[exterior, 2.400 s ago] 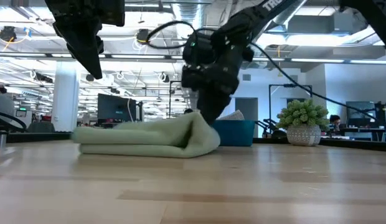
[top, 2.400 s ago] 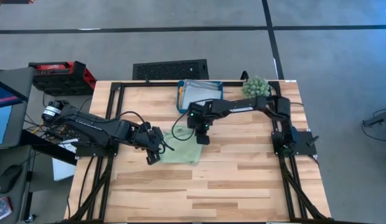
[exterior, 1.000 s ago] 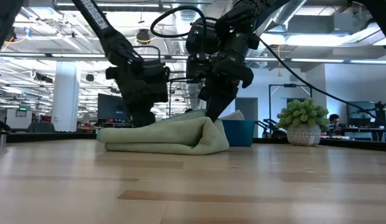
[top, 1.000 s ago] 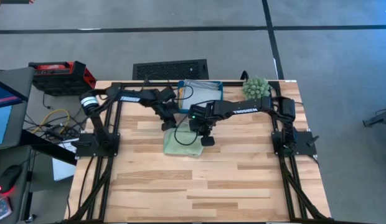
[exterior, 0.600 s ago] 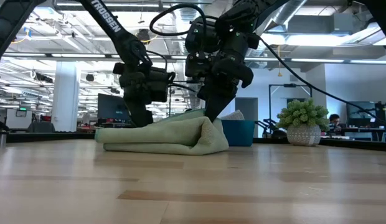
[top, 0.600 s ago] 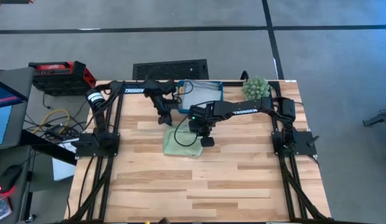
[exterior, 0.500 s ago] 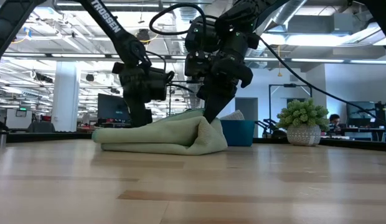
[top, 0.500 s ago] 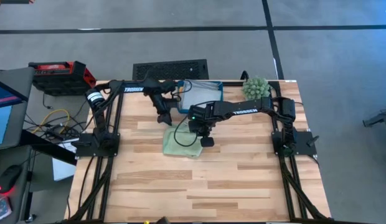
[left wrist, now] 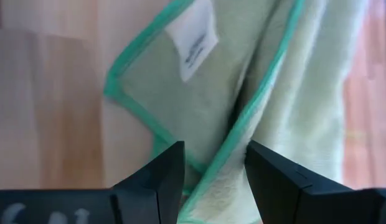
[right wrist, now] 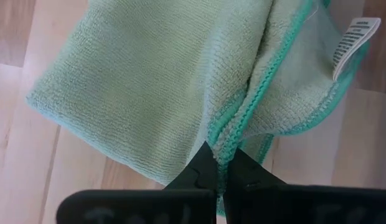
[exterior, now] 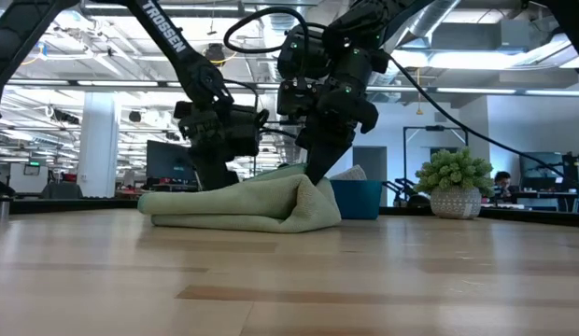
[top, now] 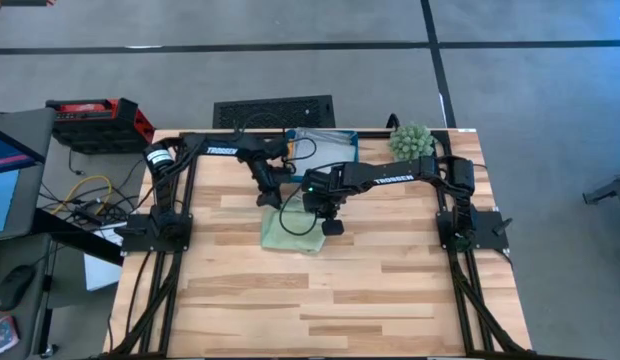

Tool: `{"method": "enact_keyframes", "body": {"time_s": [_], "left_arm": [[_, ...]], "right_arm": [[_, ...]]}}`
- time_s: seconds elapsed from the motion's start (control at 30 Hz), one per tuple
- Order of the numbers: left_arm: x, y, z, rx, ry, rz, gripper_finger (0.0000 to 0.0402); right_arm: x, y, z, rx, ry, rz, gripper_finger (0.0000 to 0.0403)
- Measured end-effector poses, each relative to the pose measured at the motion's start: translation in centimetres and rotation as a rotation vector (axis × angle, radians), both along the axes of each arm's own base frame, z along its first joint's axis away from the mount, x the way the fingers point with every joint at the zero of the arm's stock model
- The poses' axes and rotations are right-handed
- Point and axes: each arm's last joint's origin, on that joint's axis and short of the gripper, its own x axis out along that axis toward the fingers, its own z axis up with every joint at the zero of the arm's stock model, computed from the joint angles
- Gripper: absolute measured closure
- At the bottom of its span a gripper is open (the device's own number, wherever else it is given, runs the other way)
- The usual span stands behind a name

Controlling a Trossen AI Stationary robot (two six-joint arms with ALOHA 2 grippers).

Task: Fold microfiber towels
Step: Put the green microfiber cloth in the blue bin

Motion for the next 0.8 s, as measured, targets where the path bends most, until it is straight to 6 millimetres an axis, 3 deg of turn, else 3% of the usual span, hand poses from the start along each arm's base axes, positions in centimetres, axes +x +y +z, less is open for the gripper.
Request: {"method": "enact_keyframes", "body": {"time_s": [0.2, 0.8], "left_arm": [[0.0, 0.3, -0.2, 0.113, 0.083, 0.040, 0.0246], [0.0, -1.3, -1.0, 0.061, 0.132, 0.070, 0.0246]], "right_arm": [[0.0, 0.0, 0.0, 0.000, 0.000, 0.000, 0.0387], [0.0, 0.0, 0.0, -0.002, 0.000, 0.006, 0.0383]]}}
